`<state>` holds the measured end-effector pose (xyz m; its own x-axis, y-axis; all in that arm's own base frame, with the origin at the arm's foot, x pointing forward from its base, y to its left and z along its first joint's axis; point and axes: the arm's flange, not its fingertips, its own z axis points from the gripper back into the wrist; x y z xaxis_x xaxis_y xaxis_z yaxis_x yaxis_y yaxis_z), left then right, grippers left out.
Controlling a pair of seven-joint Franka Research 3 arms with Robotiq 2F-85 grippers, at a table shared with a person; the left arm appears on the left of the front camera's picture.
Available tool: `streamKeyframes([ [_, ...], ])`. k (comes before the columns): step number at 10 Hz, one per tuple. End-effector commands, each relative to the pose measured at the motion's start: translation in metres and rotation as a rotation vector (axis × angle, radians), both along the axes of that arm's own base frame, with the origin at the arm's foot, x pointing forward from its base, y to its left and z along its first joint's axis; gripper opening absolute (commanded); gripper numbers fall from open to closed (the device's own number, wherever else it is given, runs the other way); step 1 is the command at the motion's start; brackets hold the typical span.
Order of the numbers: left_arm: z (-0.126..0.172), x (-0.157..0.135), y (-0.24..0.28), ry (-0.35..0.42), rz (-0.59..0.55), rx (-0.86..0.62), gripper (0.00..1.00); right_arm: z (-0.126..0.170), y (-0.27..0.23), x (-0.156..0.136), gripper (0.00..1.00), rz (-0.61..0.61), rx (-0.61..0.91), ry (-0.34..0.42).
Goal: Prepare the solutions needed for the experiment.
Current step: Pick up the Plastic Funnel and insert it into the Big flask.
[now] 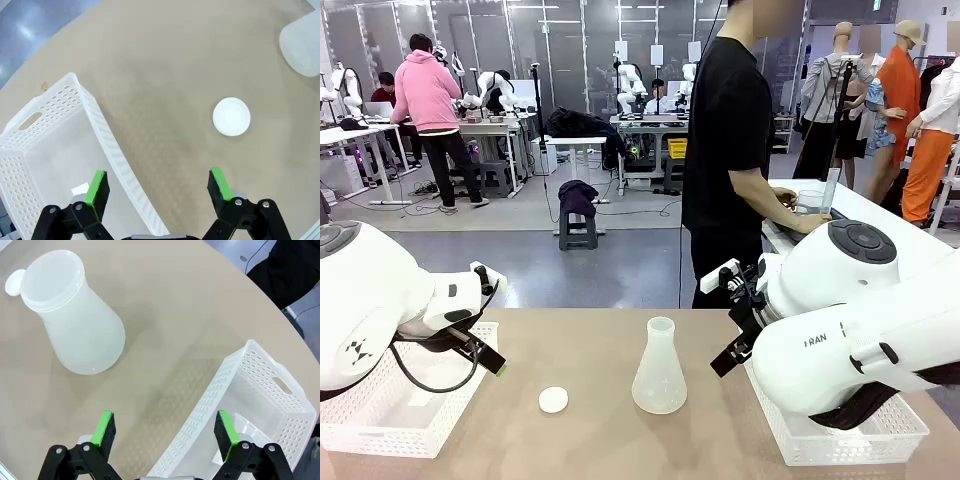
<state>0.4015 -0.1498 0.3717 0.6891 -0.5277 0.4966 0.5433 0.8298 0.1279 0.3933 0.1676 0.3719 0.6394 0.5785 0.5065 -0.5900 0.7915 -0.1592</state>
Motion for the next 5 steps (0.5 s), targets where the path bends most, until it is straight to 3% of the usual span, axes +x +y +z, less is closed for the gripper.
streamKeyframes([
  [1,0.0000,-0.0001,-0.0003,0.000,-0.001,0.000,1.00,0.0000,0.0000,0.0000,1.00,0.000,0.000,0.000],
  [5,0.0000,-0.0001,-0.0003,0.000,-0.001,0.000,1.00,0.0000,0.0000,0.0000,1.00,0.000,0.000,0.000],
])
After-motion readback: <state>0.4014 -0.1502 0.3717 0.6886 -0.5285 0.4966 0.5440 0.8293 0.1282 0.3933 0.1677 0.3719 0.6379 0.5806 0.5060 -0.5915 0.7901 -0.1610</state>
